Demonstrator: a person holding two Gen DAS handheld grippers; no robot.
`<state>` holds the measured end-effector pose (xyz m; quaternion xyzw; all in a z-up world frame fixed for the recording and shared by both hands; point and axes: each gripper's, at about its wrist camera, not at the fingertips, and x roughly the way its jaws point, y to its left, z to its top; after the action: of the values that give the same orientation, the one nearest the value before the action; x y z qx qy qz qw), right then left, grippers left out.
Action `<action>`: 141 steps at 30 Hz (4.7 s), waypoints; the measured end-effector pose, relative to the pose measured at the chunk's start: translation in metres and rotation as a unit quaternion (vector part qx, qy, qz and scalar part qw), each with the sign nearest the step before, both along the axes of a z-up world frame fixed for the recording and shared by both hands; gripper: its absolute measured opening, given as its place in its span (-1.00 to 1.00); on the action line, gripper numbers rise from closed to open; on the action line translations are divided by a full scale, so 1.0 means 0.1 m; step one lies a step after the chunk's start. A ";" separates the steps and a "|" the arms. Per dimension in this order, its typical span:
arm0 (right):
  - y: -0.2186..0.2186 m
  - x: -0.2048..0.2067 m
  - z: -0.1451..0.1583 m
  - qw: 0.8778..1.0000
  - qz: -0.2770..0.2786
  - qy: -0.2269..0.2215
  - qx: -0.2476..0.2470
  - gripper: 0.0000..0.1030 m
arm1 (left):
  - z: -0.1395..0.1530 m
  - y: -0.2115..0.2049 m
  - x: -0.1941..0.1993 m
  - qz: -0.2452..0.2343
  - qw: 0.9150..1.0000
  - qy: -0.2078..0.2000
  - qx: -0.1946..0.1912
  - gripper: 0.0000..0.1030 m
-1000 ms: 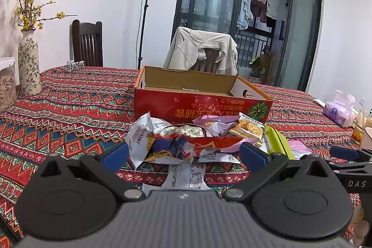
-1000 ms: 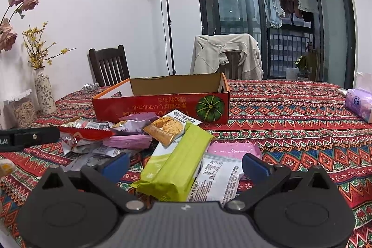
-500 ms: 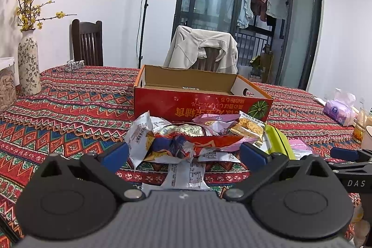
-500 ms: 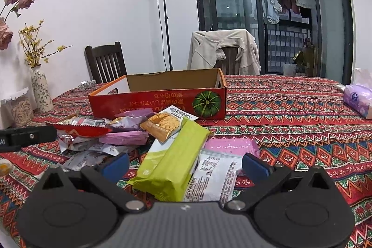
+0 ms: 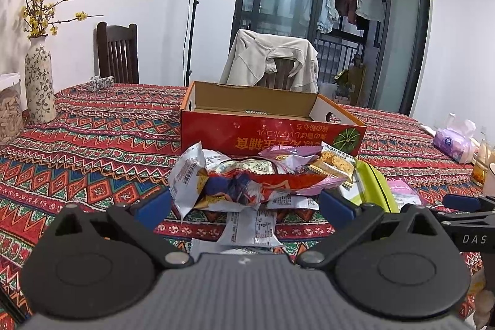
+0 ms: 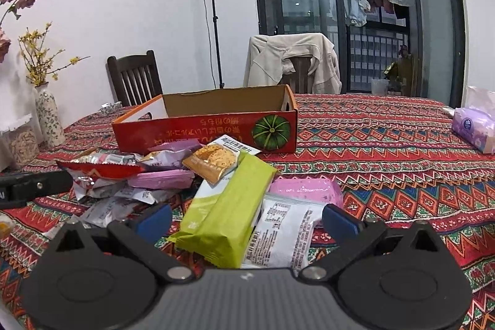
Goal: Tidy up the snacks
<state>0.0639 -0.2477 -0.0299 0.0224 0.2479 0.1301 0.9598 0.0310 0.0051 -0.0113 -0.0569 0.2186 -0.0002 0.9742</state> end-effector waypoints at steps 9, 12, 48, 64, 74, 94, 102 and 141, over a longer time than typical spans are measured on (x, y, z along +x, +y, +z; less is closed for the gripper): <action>0.02 0.00 -0.03 1.000 0.012 0.015 0.006 1.00 | -0.03 0.02 0.01 0.005 1.000 0.007 0.000 1.00; 0.04 0.01 -0.03 1.000 0.013 0.016 0.003 1.00 | -0.04 0.03 0.01 0.007 1.000 0.009 -0.002 1.00; 0.29 0.59 -0.10 0.998 0.022 0.063 -0.022 -0.36 | -0.11 0.22 0.19 0.032 0.999 0.026 -0.018 1.00; 0.05 0.24 -0.04 1.000 0.022 0.021 0.008 -0.36 | -0.36 -0.09 0.34 0.015 0.990 0.137 0.024 1.00; 0.04 0.10 -0.09 0.999 0.035 0.021 0.022 -0.36 | -0.40 -0.08 0.18 0.029 0.988 0.147 0.025 0.41; 0.06 -0.19 0.01 0.999 0.045 -0.001 0.030 -0.36 | -0.16 -0.12 -0.32 0.022 0.997 0.069 0.035 0.12; 0.01 -0.20 0.12 0.999 0.036 -0.020 0.030 -0.36 | 0.17 -0.08 -0.44 0.018 0.999 0.000 0.032 0.12; 0.63 2.46 0.69 0.997 0.006 -0.072 -0.014 -0.36 | 0.87 0.09 2.29 0.016 0.998 -0.045 0.044 0.12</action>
<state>0.3099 -0.1844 0.0391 -0.0024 0.1805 0.1336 0.9745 0.2597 0.0138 0.0753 -0.0177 0.1731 0.0220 0.9845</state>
